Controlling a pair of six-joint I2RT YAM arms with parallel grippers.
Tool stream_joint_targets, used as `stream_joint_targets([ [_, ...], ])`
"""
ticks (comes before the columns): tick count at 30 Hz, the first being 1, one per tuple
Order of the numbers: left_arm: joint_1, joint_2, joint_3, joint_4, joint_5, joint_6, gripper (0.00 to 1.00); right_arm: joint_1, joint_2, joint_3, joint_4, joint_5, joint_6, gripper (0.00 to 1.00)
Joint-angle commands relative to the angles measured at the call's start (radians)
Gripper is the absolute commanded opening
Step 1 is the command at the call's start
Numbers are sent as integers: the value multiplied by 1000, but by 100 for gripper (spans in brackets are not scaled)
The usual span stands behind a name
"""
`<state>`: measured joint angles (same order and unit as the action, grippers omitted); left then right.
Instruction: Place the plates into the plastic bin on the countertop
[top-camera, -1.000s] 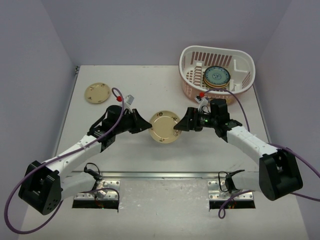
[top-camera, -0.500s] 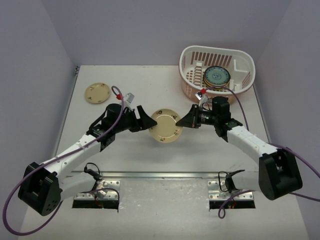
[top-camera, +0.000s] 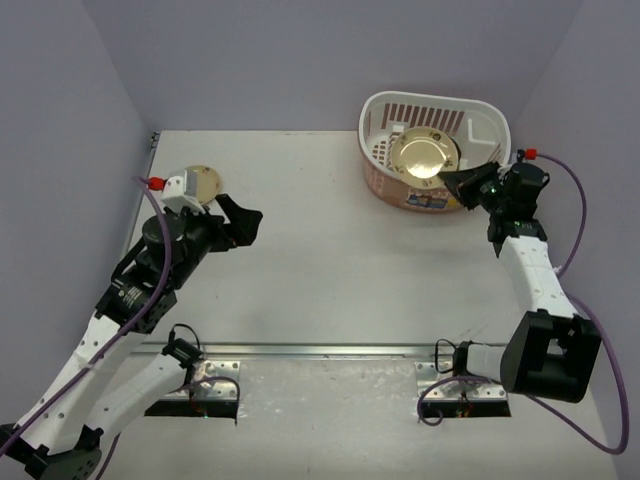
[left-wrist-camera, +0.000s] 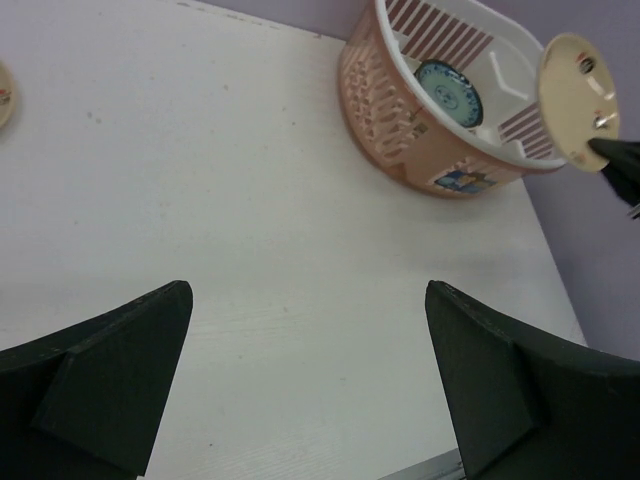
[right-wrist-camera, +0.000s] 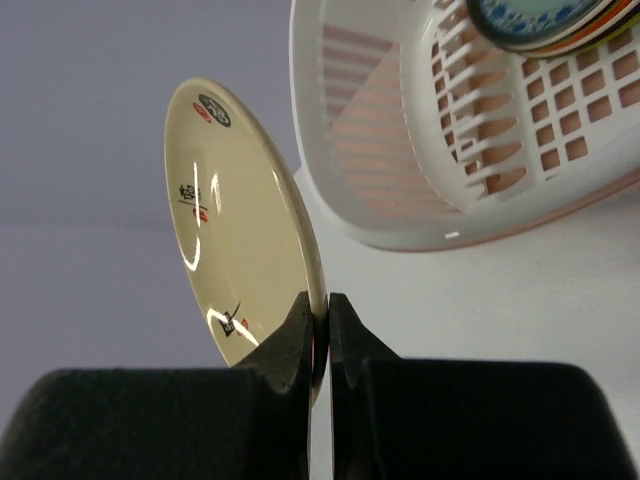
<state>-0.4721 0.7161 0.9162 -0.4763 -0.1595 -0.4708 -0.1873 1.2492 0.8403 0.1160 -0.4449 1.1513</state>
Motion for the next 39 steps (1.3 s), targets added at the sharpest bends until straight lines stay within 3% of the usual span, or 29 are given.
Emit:
stream_joint_targets([
  [1,-3,27,-110,-43,-49,87,100,5,84,152,-29,466,237,0],
  [3,-2,38,-98,-53,-36,78,100,5,208,227,-50,516,252,0],
  [7,-3,18,-114,-42,-32,78,100,14,494,559,-192,548,184,0],
  [13,-2,14,-110,-45,-54,74,100,30,636,653,-197,623,154,0],
  [21,20,32,-103,-43,-52,71,100,58,791,787,-237,598,51,3],
  [22,24,36,-101,-44,-51,67,100,57,803,798,-257,593,50,6],
  [24,26,41,-95,-50,-50,53,100,54,818,800,-259,577,48,23],
  [27,26,56,-85,-77,-102,-39,100,54,797,785,-254,571,44,64],
  [29,26,78,-86,-68,-112,-81,100,54,774,783,-256,560,31,83],
  [33,27,190,-63,-9,-119,-175,100,55,657,763,-237,471,24,98],
  [35,36,217,-43,2,-141,-215,100,58,621,741,-213,440,23,99],
  [38,163,287,-7,28,-131,-289,100,69,507,721,-185,311,5,99],
  [39,251,311,1,41,-99,-313,100,80,485,720,-183,235,-3,99],
])
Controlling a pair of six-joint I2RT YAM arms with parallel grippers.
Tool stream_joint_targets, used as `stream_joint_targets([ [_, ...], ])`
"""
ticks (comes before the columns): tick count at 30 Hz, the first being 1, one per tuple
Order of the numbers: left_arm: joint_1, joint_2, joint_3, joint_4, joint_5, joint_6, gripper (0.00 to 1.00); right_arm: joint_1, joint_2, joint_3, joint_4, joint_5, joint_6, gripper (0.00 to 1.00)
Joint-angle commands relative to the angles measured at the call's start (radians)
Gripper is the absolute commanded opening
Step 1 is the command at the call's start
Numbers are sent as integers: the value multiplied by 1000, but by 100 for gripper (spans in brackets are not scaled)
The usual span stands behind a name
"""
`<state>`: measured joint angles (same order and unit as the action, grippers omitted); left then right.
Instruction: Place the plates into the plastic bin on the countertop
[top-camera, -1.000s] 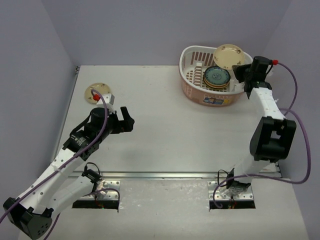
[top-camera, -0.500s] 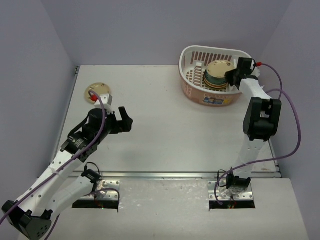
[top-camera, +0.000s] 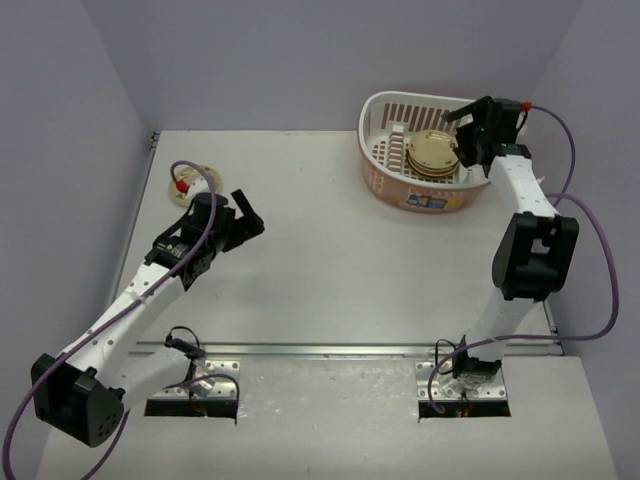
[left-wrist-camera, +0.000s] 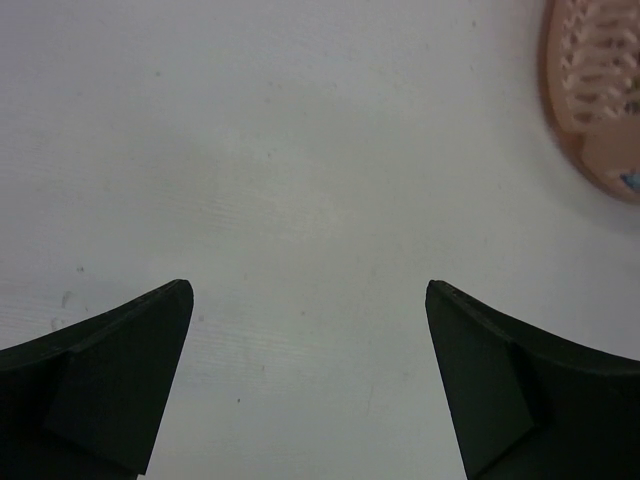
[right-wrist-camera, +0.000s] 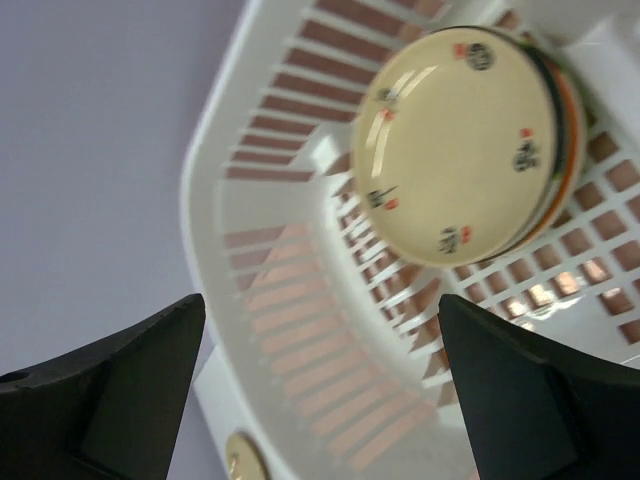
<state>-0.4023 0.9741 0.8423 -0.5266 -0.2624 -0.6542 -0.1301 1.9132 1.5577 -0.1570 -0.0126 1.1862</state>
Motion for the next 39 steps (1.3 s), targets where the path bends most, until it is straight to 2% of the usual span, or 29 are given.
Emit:
stream_joint_targets([
  [1,265,78,82,106,32,-154,100,39,-208,-2,94,-273,-55,99],
  [4,414,145,94,158,104,-200,100,94,-307,-34,83,-421,-149,99],
  [5,472,181,102,181,116,-220,100,122,-384,-73,92,-497,-195,99],
  [6,492,208,108,194,102,-229,100,164,-390,-103,94,-557,-230,99],
  [9,531,291,98,279,51,-275,100,234,-542,-337,186,-799,-286,99],
  [10,566,397,99,314,87,-296,100,291,-635,-502,268,-904,-289,99],
  [12,633,474,107,376,149,-305,100,322,-736,-663,385,-942,-274,99],
  [14,697,605,138,428,200,-302,100,361,-897,-865,423,-938,-277,99],
  [16,726,710,187,473,244,-257,100,371,-996,-972,439,-962,-273,99],
  [20,750,866,289,458,206,-174,100,372,-1126,-1054,361,-1005,-317,99],
  [26,766,1055,420,419,238,-125,98,371,-1200,-1087,272,-992,-392,99],
  [30,766,1109,483,346,233,-131,80,371,-1189,-1093,246,-966,-419,99],
  [31,765,1121,490,322,224,-137,65,371,-1185,-1100,247,-948,-418,99],
  [32,764,1128,494,305,215,-142,54,371,-1182,-1104,249,-933,-418,99],
  [34,765,1136,500,290,202,-143,46,372,-1174,-1110,259,-923,-412,99],
  [36,764,1160,531,258,196,-137,17,371,-1161,-1124,295,-923,-388,99],
  [39,762,1184,550,245,232,-125,0,371,-1150,-1135,316,-926,-375,99],
])
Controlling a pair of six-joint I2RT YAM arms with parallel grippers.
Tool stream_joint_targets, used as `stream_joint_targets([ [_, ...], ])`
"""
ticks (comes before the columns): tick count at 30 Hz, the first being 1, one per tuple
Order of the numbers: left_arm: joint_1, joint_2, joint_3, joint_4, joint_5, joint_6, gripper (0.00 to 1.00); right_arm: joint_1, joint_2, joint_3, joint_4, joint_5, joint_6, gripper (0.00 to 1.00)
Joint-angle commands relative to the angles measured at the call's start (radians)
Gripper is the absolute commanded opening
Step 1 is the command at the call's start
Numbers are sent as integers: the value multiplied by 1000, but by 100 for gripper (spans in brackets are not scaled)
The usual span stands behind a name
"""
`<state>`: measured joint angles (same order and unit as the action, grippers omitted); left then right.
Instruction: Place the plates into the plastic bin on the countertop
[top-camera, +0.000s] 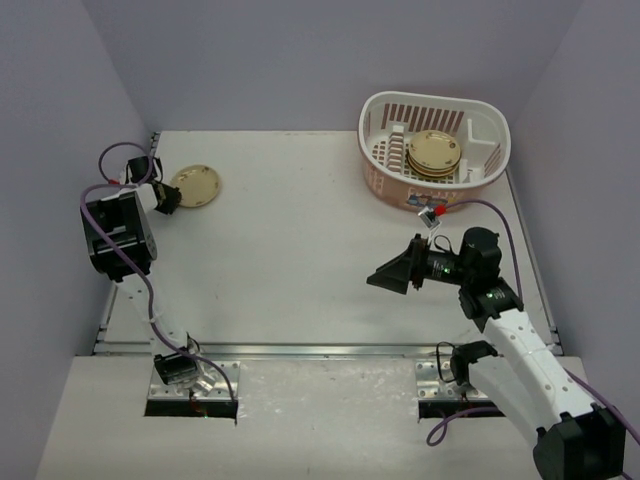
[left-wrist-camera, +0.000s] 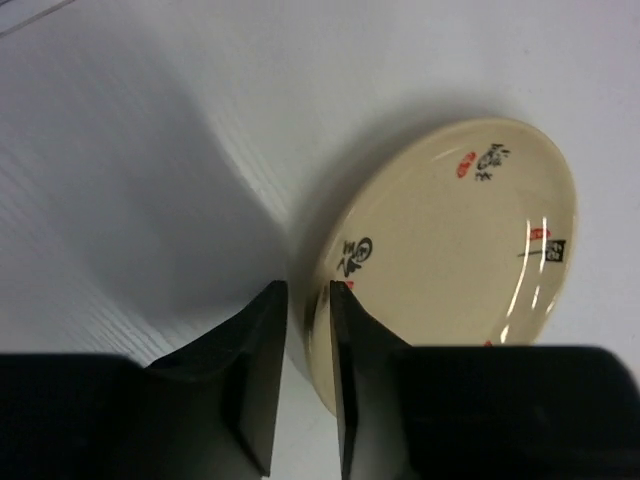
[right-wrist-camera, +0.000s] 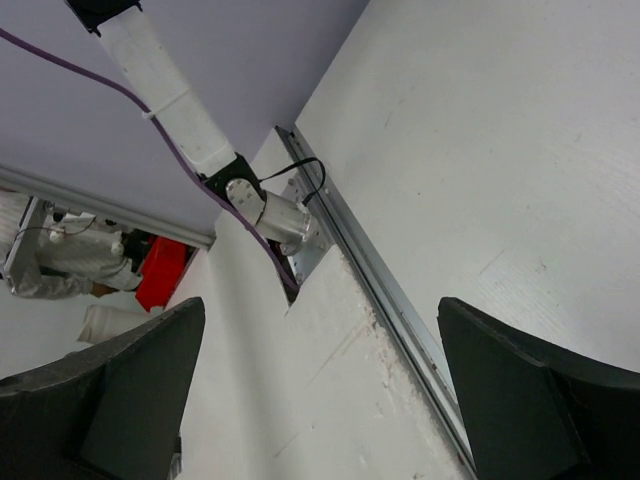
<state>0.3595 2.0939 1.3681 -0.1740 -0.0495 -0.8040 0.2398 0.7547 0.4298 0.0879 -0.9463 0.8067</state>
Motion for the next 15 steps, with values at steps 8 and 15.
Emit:
stream_joint_targets([
  [8,-35,-100,-136,-63,29,-43,0,1,83,-91,430,-74,223,99],
  [15,-371,-674,-480,87,58,41,0,59,287,107,250,68,106,99],
])
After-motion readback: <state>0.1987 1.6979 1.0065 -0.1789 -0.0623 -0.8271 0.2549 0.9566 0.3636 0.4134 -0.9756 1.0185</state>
